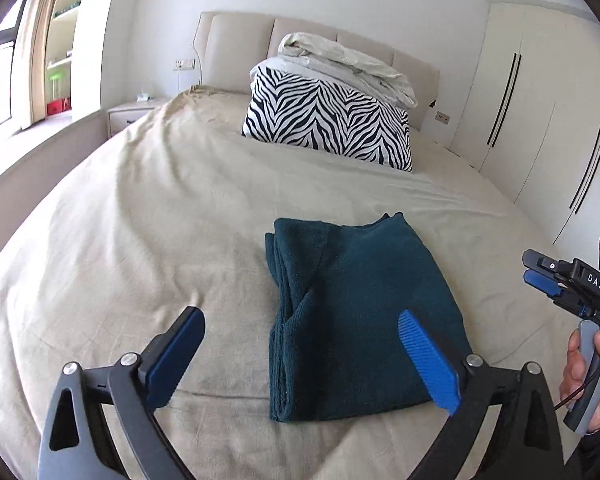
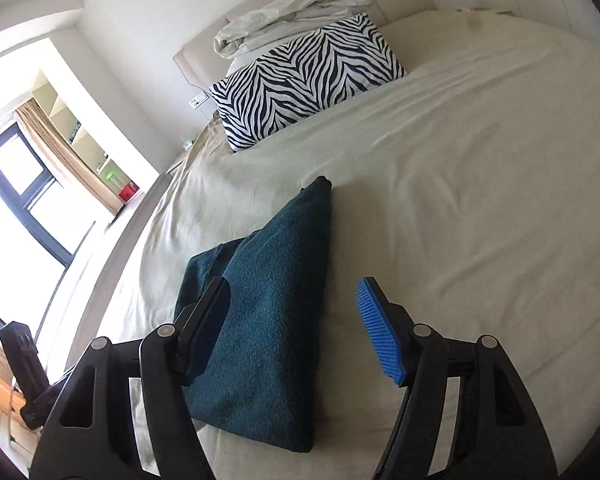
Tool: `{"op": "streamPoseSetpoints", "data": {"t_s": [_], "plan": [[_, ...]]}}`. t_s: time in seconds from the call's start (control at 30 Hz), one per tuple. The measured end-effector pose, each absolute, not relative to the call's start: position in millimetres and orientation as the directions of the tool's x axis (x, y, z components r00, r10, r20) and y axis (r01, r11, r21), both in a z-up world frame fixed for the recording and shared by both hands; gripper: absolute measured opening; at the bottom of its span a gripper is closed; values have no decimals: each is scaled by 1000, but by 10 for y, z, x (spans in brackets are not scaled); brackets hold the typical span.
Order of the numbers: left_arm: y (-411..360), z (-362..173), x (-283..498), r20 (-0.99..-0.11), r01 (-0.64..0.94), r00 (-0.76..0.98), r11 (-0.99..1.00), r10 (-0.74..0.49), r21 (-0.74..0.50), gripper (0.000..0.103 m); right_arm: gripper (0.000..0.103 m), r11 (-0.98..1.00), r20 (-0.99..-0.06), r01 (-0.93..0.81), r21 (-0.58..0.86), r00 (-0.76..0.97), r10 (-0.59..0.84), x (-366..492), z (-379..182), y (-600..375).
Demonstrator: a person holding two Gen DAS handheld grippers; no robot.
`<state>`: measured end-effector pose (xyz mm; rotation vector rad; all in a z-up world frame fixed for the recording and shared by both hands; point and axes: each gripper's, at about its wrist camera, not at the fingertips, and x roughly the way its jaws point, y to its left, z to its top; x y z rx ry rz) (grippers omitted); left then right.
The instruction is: Fold small clothes
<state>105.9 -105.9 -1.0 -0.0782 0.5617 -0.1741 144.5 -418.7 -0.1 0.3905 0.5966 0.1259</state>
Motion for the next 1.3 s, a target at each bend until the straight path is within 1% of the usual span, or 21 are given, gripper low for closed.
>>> {"op": "streamPoseSetpoints", "data": {"t_s": [0.03,0.1,0.13,0.17,0.2,0.27,0.33,0.43,0.53,0.6,0.7,0.77,0.83,0.97,1.1,1.3], "plan": [[-1137,99,855,-472,124,871,990,-140,-65,103,72,943,-500,-15,333,845,190,1248,109,-4101],[-1243,303,488,-387,86,919,996,-76,8,103,87,977,-439,-17,214,892,112,865,336,-3892],[-1301,397,336,-349,74,935,997,-60,27,103,91,987,-402,-15,159,912,78,673,417,-3808],[-1329,480,194,-315,60,948,997,-45,38,103,100,994,-361,-12,109,931,51,479,509,-3738],[-1359,564,66,-290,49,956,998,-33,46,103,103,998,-316,-8,67,948,29,241,593,-3692],[-1412,710,-144,-255,38,967,998,-22,58,103,103,1000,-257,-17,23,966,23,-44,732,-3569],[-1452,823,-305,-250,41,968,998,-27,54,103,103,998,-255,-54,29,965,59,-283,903,-3467],[-1439,909,-456,-289,72,955,997,-70,-5,103,103,992,-280,-78,102,954,104,-589,1082,-3414],[-1439,898,-505,-370,46,927,998,-59,-45,103,103,992,-364,-24,123,929,67,-688,1147,-3393],[-1470,850,-497,-422,17,906,1000,-24,-21,103,103,993,-390,-24,119,918,69,-764,1174,-3348],[-1496,784,-453,-484,-22,875,1000,23,8,103,103,995,-403,-3,99,914,43,-835,1165,-3312],[-1492,745,-456,-494,-30,869,1000,29,6,103,103,996,-428,14,85,903,24,-826,1132,-3288],[-1502,715,-452,-497,-34,867,999,38,17,103,103,995,-449,20,95,893,25,-757,1060,-3306],[-1506,559,-332,-528,-37,848,999,44,24,103,103,991,-505,45,123,863,23,-588,870,-3337],[-1462,353,-177,-579,-42,814,999,45,19,103,103,993,-546,64,104,838,4,-375,672,-3323],[-1398,130,-19,-622,-61,782,998,53,8,103,103,996,-586,61,70,810,-8,-187,481,-3262]]}}
